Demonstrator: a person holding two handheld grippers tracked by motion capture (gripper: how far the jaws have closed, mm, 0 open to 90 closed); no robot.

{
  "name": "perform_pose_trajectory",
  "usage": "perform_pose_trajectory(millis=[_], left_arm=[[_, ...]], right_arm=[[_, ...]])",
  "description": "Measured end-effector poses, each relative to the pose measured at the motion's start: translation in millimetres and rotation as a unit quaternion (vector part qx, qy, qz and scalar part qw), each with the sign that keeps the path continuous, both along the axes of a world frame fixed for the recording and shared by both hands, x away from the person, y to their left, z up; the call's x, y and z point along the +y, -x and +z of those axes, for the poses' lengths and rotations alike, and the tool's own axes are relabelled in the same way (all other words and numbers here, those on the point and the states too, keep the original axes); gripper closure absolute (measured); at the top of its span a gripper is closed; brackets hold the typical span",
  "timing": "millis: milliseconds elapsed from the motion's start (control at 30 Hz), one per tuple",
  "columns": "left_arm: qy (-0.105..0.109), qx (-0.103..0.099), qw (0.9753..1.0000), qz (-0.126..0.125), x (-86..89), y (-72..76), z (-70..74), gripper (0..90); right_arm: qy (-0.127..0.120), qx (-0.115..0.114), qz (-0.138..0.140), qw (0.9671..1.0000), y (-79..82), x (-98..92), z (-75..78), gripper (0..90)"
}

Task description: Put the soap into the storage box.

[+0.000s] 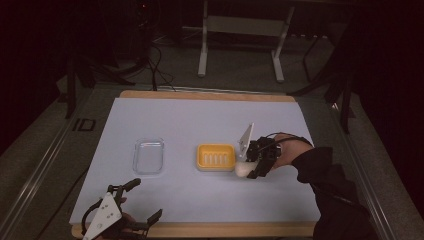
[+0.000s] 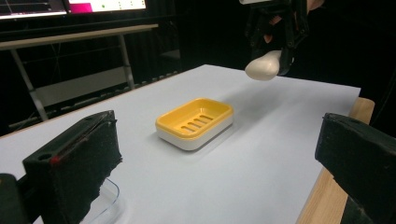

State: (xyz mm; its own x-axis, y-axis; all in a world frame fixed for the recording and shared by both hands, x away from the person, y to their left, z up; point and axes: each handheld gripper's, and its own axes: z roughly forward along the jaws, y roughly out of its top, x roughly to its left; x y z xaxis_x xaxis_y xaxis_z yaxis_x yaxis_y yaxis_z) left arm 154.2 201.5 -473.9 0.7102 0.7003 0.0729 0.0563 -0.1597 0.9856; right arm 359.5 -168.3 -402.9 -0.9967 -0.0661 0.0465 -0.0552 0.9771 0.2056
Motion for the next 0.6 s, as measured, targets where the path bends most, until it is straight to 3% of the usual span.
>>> perform_pose_trajectory(millis=[600], left_arm=[[-0.001, 0.001, 1.0000, -0.001, 0.3, -0.2, -0.2, 0.1]], right_arm=[[-0.013, -0.008, 0.002, 0.9999, -18.1, 24.4, 12.1, 49.6]])
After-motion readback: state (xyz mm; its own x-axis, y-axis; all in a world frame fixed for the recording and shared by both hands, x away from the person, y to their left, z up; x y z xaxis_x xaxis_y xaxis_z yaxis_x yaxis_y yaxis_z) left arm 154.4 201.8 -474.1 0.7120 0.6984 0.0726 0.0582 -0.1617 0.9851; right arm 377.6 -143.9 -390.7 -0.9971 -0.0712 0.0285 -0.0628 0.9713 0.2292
